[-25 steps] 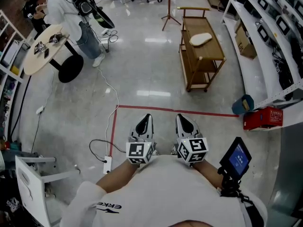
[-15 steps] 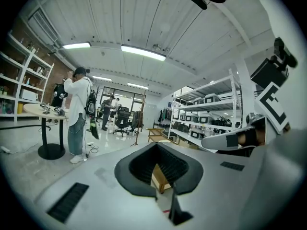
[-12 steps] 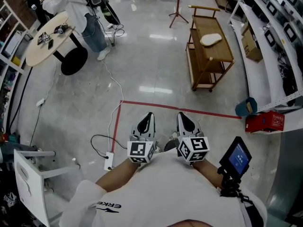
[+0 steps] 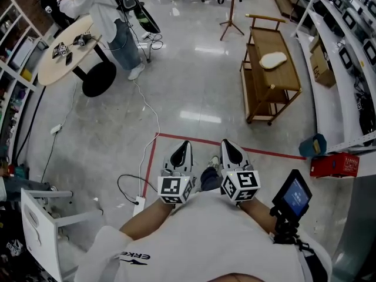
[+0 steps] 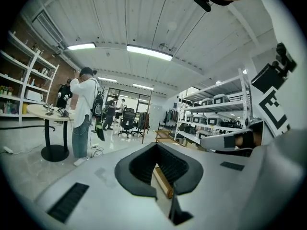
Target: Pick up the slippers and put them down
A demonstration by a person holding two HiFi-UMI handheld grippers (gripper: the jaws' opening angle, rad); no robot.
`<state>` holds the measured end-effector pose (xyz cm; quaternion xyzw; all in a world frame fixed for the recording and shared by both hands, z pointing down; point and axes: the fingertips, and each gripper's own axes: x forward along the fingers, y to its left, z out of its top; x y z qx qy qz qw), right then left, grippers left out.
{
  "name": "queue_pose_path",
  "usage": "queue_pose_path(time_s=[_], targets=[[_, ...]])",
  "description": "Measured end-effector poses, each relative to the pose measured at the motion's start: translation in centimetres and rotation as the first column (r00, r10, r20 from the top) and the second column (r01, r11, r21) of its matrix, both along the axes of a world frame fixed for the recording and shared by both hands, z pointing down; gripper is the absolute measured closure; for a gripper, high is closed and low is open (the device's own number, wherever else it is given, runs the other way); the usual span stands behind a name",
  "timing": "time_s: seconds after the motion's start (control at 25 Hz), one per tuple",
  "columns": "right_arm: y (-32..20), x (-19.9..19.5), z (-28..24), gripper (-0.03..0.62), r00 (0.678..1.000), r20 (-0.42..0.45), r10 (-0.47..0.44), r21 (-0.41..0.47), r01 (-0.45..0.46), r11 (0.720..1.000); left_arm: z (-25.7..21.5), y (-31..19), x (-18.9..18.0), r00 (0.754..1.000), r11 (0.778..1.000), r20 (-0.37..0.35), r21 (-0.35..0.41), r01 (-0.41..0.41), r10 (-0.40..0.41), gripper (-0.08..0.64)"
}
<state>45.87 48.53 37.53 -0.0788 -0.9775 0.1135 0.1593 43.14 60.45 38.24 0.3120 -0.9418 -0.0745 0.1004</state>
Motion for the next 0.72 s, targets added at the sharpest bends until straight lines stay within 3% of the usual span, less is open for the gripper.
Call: queue_pose_path(time_s=[0.44,0.72], targets=[[-5.7,-11.8,-1.2,0.589,0.999,0.02,0.027,-0.027,-0.026,0.999,-2.0,-5.9,-12.1,0.999,0.999,0.031,-0.026,-0.03,0.031,0.555],[-9.3,-17.7,0.3,0.589,0.999,0.006,0.052,-0.063,-0.052,0.997,-0.9,-9.9,-18.4,0.998,0.997,0.015,-0.048,-0.056,0.056,0.555]])
